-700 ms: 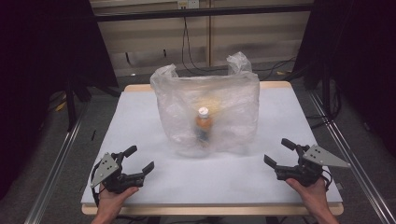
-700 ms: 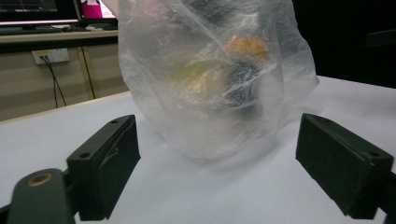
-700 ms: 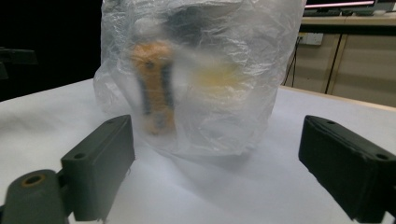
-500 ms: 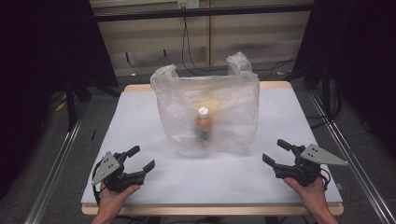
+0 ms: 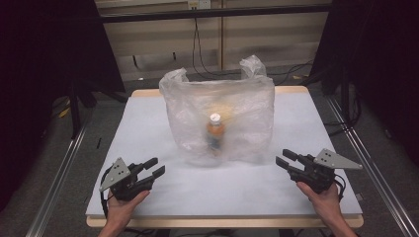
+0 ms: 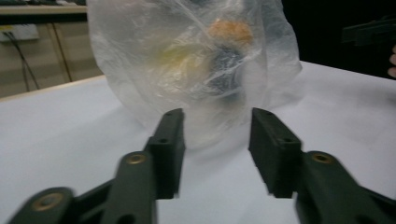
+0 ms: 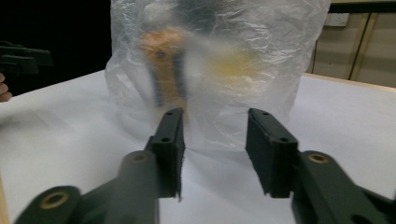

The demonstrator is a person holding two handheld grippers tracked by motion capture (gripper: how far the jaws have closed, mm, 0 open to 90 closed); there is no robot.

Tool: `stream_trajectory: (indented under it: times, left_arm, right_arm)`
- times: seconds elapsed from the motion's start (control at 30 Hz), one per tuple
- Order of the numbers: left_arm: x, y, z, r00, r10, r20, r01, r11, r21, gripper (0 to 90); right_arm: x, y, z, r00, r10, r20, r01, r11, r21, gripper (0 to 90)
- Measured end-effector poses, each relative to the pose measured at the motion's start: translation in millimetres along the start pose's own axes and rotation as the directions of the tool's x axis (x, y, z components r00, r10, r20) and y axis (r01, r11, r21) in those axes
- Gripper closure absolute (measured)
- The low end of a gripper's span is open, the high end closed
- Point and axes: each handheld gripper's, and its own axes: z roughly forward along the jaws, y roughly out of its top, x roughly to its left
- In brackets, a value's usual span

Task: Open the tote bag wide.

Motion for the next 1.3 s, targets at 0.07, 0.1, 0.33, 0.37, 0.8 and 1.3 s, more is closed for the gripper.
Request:
stream_trajectory:
  times: [0.07, 0.1, 0.33, 0.37, 0.8, 1.3]
  left_arm:
    - [1.2, 1.8, 0.3, 0.9995, 0.011, 0.030, -0.011, 0.9998, 0.017, 67.1]
    - [1.7, 2.7, -0.1, 0.9991, 0.023, 0.035, -0.024, 0.9993, 0.029, 71.9]
    - [-0.6, 11.3, 4.4, 0.9958, -0.008, 0.091, 0.004, 0.9989, 0.047, 84.8]
    - [-0.7, 12.1, 5.2, 0.9954, 0.000, 0.096, -0.005, 0.9987, 0.050, 86.6]
    - [1.6, 33.2, 28.6, 0.9876, 0.021, 0.156, -0.032, 0.9973, 0.066, 90.0]
    - [14.8, 52.2, 55.3, 0.9862, -0.006, 0.165, -0.007, 0.9969, 0.078, 90.0]
  right_arm:
    - [1.0, 0.9, 1.8, 1.0000, -0.003, -0.008, 0.003, 1.000, 0.009, 67.9]
    - [1.5, 2.8, 4.7, 0.9989, -0.029, -0.035, 0.030, 0.999, 0.028, 73.0]
    - [2.9, 7.4, 15.6, 0.9962, -0.027, -0.083, 0.032, 0.998, 0.062, 86.4]
    - [3.6, 9.1, 17.8, 0.9954, -0.032, -0.090, 0.038, 0.997, 0.070, 87.4]
    - [3.9, 35.7, 44.2, 0.9880, -0.008, -0.154, 0.023, 0.995, 0.095, 90.0]
    - [-0.6, 70.2, 77.7, 0.9794, 0.016, -0.201, 0.001, 0.996, 0.084, 90.0]
